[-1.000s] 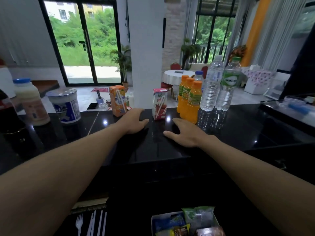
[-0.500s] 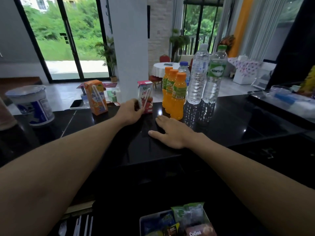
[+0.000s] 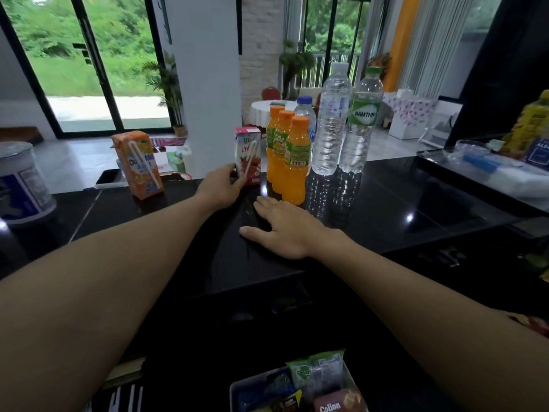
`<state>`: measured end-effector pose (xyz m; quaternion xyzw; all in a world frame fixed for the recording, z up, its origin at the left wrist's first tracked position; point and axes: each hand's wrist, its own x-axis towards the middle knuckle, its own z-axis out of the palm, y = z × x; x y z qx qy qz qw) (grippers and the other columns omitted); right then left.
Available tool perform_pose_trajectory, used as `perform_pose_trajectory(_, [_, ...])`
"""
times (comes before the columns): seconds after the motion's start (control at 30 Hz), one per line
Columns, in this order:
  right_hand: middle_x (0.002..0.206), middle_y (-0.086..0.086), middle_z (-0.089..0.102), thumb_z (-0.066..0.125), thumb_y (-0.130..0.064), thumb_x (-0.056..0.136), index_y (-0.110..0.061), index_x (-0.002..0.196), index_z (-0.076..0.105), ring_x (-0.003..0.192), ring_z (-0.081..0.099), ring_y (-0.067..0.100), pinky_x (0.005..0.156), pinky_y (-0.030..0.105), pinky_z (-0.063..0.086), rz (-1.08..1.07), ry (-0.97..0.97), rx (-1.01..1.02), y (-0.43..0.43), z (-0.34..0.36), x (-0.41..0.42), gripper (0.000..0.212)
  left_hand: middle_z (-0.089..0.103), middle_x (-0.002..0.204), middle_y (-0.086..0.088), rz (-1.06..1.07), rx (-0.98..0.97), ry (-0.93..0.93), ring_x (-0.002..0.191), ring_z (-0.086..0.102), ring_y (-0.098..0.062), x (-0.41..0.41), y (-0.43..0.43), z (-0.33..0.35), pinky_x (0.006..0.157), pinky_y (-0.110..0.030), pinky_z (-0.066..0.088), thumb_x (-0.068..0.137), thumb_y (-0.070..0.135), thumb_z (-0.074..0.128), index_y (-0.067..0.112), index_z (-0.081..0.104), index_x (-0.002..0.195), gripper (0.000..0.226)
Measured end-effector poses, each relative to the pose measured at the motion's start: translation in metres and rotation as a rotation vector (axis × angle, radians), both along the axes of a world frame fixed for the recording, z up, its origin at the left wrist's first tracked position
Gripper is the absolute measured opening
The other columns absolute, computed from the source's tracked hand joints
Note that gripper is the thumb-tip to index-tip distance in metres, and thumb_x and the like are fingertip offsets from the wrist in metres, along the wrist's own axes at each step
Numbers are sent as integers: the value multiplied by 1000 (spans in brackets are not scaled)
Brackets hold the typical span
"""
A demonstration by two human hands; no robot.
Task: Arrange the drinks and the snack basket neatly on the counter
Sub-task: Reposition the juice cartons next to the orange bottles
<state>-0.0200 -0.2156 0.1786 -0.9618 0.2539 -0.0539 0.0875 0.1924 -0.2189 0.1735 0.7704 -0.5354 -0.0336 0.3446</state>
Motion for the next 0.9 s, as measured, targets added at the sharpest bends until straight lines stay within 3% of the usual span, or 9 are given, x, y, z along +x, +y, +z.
perform_pose_trajectory(0.23, [167,7,21,36,-69,98,-9,159,25,154,18,20,122,35,14,-16,-7,-7,2,1,1,86,67,126,-4,14,14,-1,116,61,-24,2,-3,0,95,-36,45,94,33,65,22,61,131,39])
perform_pose_trajectory(0.6, [167,5,21,37,-71,97,-11,160,25,153,18,19,121,34,14,-32,-15,-1,1,-1,1,88,69,124,-2,77,25,-22,109,63,-24,1,-8,-3,80,-30,44,91,46,65,29,61,133,45])
perform_pose_trajectory(0.9, [167,6,22,37,-71,97,-10,159,25,153,18,19,123,35,14,-25,-5,-8,3,2,2,88,52,145,-12,7,119,12,132,49,-28,2,12,7,106,-33,36,96,31,62,12,43,148,58])
